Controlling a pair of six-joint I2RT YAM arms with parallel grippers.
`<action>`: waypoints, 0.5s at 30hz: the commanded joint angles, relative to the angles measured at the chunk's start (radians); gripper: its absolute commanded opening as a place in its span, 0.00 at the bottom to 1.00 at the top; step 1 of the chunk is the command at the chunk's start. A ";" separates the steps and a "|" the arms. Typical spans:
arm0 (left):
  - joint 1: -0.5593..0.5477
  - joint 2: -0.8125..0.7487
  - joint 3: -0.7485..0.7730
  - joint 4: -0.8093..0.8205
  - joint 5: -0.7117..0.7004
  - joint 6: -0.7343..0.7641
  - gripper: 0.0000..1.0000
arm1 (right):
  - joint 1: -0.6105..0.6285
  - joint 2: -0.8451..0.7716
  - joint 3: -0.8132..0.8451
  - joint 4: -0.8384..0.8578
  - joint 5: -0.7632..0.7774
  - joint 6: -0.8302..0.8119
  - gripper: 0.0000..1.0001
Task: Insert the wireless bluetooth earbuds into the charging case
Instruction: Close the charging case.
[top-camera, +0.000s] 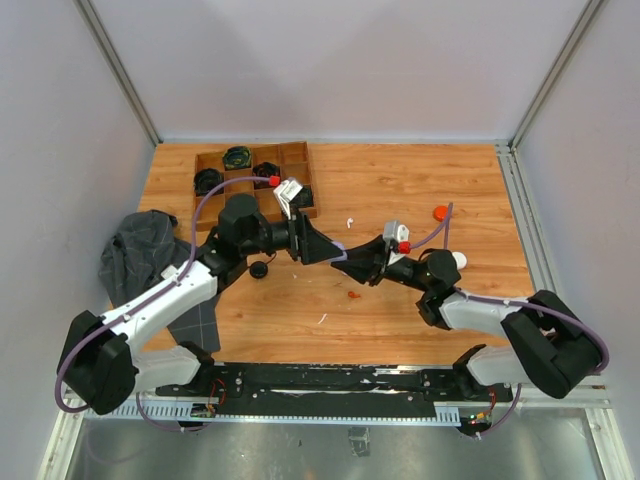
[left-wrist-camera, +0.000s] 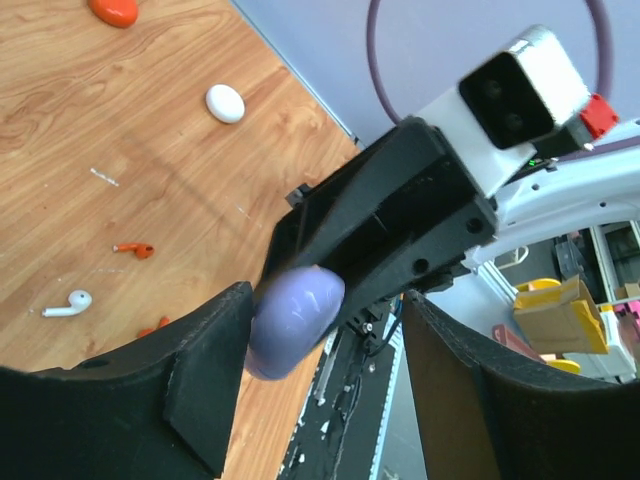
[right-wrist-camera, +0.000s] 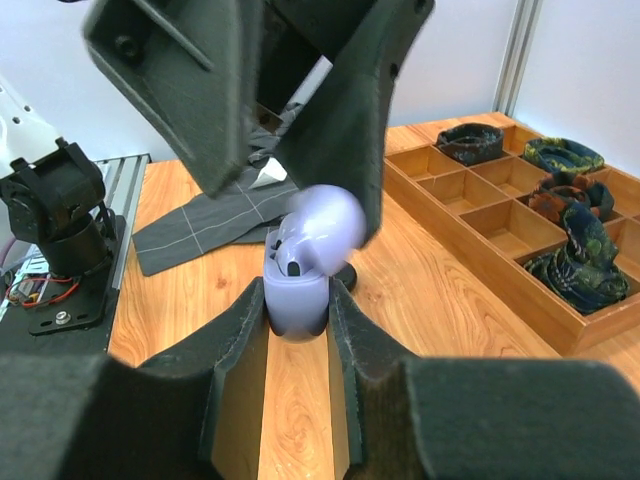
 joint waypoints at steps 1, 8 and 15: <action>0.007 -0.024 -0.004 0.076 0.062 0.015 0.65 | -0.046 0.042 0.026 0.073 -0.031 0.057 0.01; 0.015 -0.047 -0.010 0.078 0.075 0.045 0.64 | -0.068 0.084 0.021 0.074 -0.041 0.106 0.01; 0.045 -0.107 0.035 -0.213 -0.259 0.156 0.69 | -0.069 0.062 0.059 -0.164 0.015 0.125 0.02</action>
